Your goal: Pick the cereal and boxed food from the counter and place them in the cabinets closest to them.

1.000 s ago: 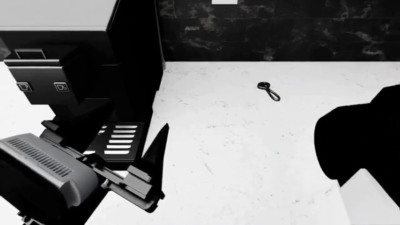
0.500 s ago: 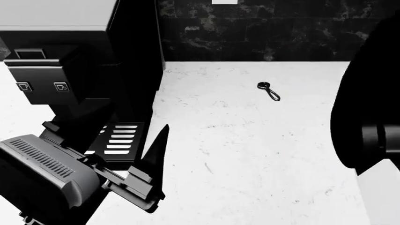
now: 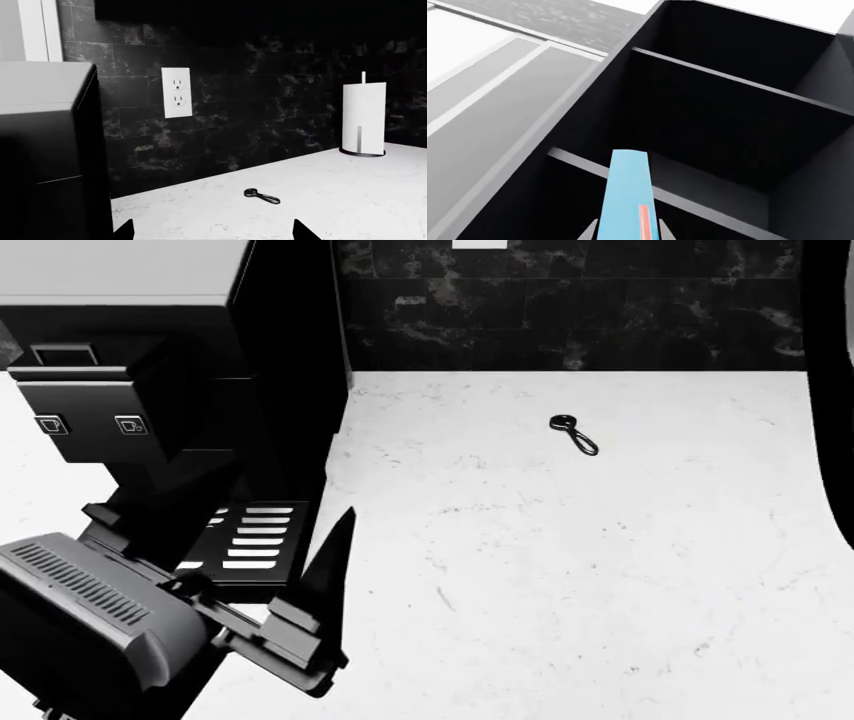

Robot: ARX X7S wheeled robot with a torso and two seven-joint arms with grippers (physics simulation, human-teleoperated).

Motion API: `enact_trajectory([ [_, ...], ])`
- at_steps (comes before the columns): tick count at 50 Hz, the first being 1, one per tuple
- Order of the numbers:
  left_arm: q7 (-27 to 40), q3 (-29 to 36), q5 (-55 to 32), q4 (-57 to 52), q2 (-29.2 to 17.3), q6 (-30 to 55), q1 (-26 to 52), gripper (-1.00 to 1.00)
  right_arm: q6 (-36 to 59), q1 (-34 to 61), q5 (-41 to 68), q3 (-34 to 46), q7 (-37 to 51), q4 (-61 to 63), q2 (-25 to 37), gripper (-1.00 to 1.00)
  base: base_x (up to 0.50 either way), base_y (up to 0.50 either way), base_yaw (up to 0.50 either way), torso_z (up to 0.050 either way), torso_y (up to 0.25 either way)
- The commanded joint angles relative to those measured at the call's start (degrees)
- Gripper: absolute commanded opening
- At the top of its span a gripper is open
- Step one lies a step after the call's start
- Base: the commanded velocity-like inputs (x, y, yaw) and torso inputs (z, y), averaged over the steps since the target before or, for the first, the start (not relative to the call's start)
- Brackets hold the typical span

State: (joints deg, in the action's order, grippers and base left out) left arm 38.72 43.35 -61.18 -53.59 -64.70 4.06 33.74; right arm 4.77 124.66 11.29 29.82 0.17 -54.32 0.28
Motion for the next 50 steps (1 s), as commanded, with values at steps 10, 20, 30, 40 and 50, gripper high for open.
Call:
enact_trajectory([
  [10, 0.61, 0.00, 1.02, -0.31, -0.88, -1.44, -1.72, 1.00, -11.99, 6.84, 11.43, 19.63, 5.22, -20.65, -0.26, -1.00, 0.00, 0.00, 0.00, 0.000, 0.001],
  [20, 0.85, -0.05, 1.34, -0.36, -1.12, -1.85, -2.14, 1.00, -16.50, 2.80, 11.22, 25.91, 9.27, -20.66, -0.27, -1.00, 0.00, 0.00, 0.00, 0.000, 0.000],
  [30, 1.27, 0.11, 1.73, -0.59, -1.37, -2.07, -2.77, 1.00, -14.62, 1.33, 13.24, 29.70, 9.20, -20.66, -0.28, -1.00, 0.00, 0.00, 0.00, 0.000, 0.001],
  [40, 1.88, 0.12, 2.08, -1.18, -2.09, -2.60, -3.57, 1.00, -16.38, 1.62, 20.09, 48.28, 4.79, -20.36, -0.28, -1.00, 0.00, 0.00, 0.00, 0.000, 0.001],
  [50, 2.07, 0.33, 3.82, -0.83, -2.75, -4.71, -5.96, 1.00, -16.35, 1.58, 20.00, 51.83, 5.06, -19.67, -0.28, -1.00, 0.00, 0.00, 0.00, 0.000, 0.001],
])
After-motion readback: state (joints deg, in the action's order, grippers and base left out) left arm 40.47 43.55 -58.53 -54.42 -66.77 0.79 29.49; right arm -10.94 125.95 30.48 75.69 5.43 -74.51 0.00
